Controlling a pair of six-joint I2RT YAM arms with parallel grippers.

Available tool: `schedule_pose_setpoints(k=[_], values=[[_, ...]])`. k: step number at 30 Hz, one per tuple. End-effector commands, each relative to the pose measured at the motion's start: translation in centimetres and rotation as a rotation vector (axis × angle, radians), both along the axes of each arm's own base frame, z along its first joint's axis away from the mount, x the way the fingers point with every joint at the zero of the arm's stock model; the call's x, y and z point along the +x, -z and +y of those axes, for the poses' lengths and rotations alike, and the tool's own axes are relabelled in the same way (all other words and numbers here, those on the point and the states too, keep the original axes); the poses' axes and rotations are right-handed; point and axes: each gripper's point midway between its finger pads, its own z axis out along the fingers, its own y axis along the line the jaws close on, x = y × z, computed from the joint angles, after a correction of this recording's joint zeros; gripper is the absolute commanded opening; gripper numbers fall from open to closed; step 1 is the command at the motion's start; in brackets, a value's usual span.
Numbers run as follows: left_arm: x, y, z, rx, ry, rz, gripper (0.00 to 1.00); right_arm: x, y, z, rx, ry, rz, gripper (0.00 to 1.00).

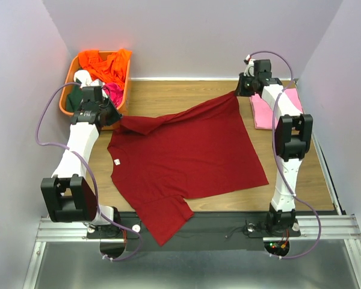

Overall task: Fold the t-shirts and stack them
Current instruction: Fold the tshirt

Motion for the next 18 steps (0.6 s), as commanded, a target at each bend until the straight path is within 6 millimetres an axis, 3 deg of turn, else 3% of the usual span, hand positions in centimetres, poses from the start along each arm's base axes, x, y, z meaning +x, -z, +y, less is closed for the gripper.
schedule_pose_setpoints(k=[1, 6, 13, 18], values=[[-0.3, -2.5, 0.0, 0.004, 0.017, -0.063, 0.0, -0.1, -2.5, 0.5, 0.025, 0.016, -0.05, 0.1], [-1.1, -2.6, 0.3, 0.019, 0.0, -0.046, 0.0, -1.2, -3.0, -0.2, 0.018, 0.057, -0.039, 0.1], [-3.3, -1.5, 0.5, 0.019, -0.015, -0.002, 0.0, -4.1, -0.3, -0.5, 0.016, 0.075, 0.052, 0.09], [-5.0, -0.9, 0.9, 0.038, -0.032, 0.016, 0.0, -5.8, -0.6, -0.9, -0.006, 0.086, 0.058, 0.09]])
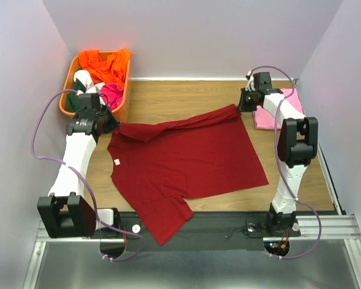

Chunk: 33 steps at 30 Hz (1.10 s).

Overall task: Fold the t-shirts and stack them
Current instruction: Fold the tshirt

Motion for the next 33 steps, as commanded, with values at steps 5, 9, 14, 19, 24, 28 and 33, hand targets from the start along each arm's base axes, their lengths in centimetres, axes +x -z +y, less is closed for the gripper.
schedule_pose_setpoints(k=[5, 9, 14, 19, 24, 28, 33], values=[[-3.0, 0.8, 0.7, 0.018, -0.034, 0.02, 0.0, -1.5, -3.7, -1.2, -0.054, 0.048, -0.081, 0.09], [-4.4, 1.6, 0.9, 0.016, -0.062, 0.032, 0.0, -2.9, -3.2, -1.4, -0.057, 0.06, -0.057, 0.09], [-5.6, 2.8, 0.7, -0.007, -0.078, 0.046, 0.0, -4.9, -1.7, -1.7, -0.059, 0.089, -0.005, 0.09], [-6.7, 5.4, 0.0, -0.049, -0.077, 0.094, 0.0, -6.5, 0.3, -1.9, -0.062, 0.111, 0.054, 0.09], [-8.1, 8.3, -1.4, -0.124, -0.046, 0.146, 0.0, -7.0, 1.2, -2.1, -0.067, 0.122, 0.076, 0.09], [-9.1, 9.6, -1.5, -0.133, -0.054, 0.173, 0.0, -7.2, 1.7, -2.4, -0.082, 0.136, 0.087, 0.09], [-9.3, 8.4, -1.4, -0.13, -0.06, 0.142, 0.0, -7.0, 0.8, -2.6, -0.08, 0.153, 0.068, 0.09]])
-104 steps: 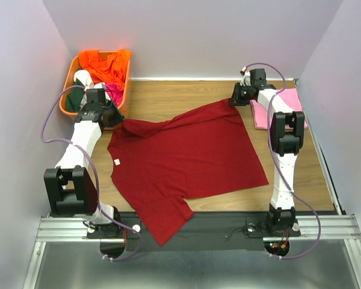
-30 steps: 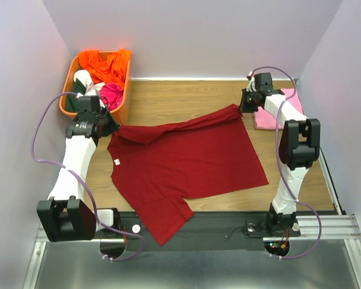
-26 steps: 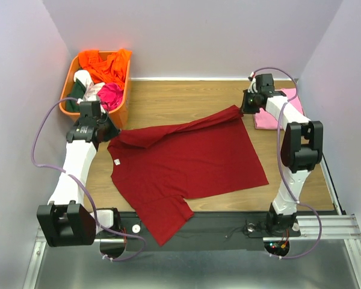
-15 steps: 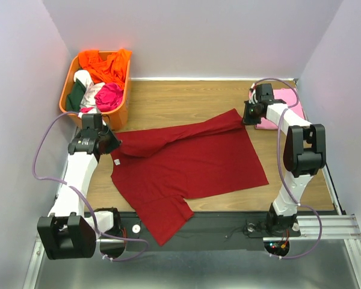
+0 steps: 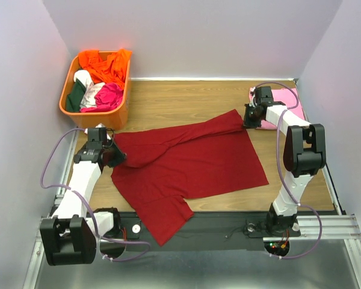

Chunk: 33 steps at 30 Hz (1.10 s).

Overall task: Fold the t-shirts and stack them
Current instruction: Fold the tshirt

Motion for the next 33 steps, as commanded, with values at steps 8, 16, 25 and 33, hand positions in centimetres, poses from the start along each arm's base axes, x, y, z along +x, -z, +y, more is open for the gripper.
schedule_pose_setpoints(k=[8, 16, 25, 33], values=[[0.6, -3.8, 0.2, -0.004, -0.019, -0.111, 0.0, 1.0, -3.4, -0.5, -0.028, 0.036, -0.105, 0.13], [-1.7, -0.3, -0.1, -0.024, -0.025, -0.024, 0.0, -0.6, -1.0, -1.1, -0.051, 0.057, -0.041, 0.15], [-2.4, -1.3, 0.1, -0.026, -0.066, -0.069, 0.43, -1.2, -3.2, -1.3, -0.052, 0.078, -0.086, 0.42], [1.9, -7.2, 2.3, 0.088, -0.103, -0.24, 0.65, 0.5, -7.6, 1.8, 0.113, 0.014, -0.169, 0.46]])
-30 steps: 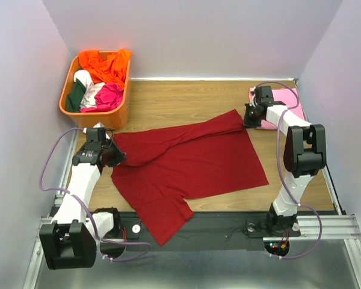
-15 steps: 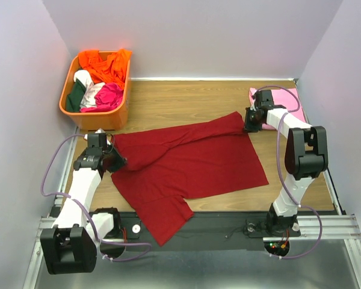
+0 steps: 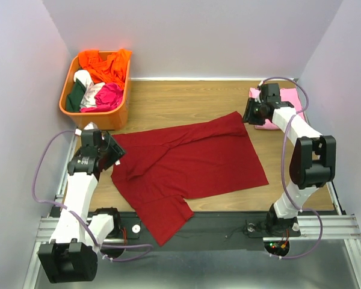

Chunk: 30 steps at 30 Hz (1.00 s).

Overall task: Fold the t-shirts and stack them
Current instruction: Fold the tshirt

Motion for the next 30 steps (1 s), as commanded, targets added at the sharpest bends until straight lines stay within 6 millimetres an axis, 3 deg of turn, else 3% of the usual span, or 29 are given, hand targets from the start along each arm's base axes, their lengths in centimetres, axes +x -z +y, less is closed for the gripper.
schedule_pose_setpoints(k=[1, 4, 5, 8, 11, 16, 22, 24, 26, 30], values=[[4.1, -4.8, 1.2, 0.062, -0.012, -0.144, 0.63, 2.4, -2.6, 2.5, 0.115, -0.046, -0.07, 0.45], [6.5, -4.2, -0.3, 0.025, 0.044, -0.124, 0.52, 3.3, -2.2, 2.8, 0.132, -0.045, -0.067, 0.4], [7.2, -4.0, -1.6, 0.014, 0.089, -0.124, 0.5, 3.5, -1.1, 2.8, 0.133, -0.04, -0.043, 0.38], [8.5, -1.7, -4.1, 0.016, 0.153, -0.058, 0.42, 4.0, 0.2, 3.0, 0.14, -0.044, -0.029, 0.36], [9.2, 1.1, -5.2, -0.006, 0.168, 0.001, 0.36, 4.1, 2.2, 2.4, 0.111, -0.029, 0.003, 0.34], [8.9, 6.0, -5.3, -0.03, 0.134, 0.087, 0.31, 2.7, 6.2, 0.3, 0.036, 0.013, 0.077, 0.32], [7.1, 10.7, -3.7, -0.075, 0.032, 0.183, 0.23, 0.0, 8.7, -4.0, -0.002, 0.155, 0.154, 0.3], [6.9, 10.7, -3.4, -0.082, 0.02, 0.175, 0.22, -0.9, 8.3, -5.7, 0.0, 0.216, 0.156, 0.3], [6.8, 10.3, -3.2, -0.071, 0.021, 0.166, 0.22, -0.9, 7.4, -6.1, -0.005, 0.214, 0.134, 0.3], [8.2, 6.7, -3.2, -0.055, 0.049, 0.074, 0.31, 1.4, 2.2, -4.2, 0.081, 0.117, 0.003, 0.32]])
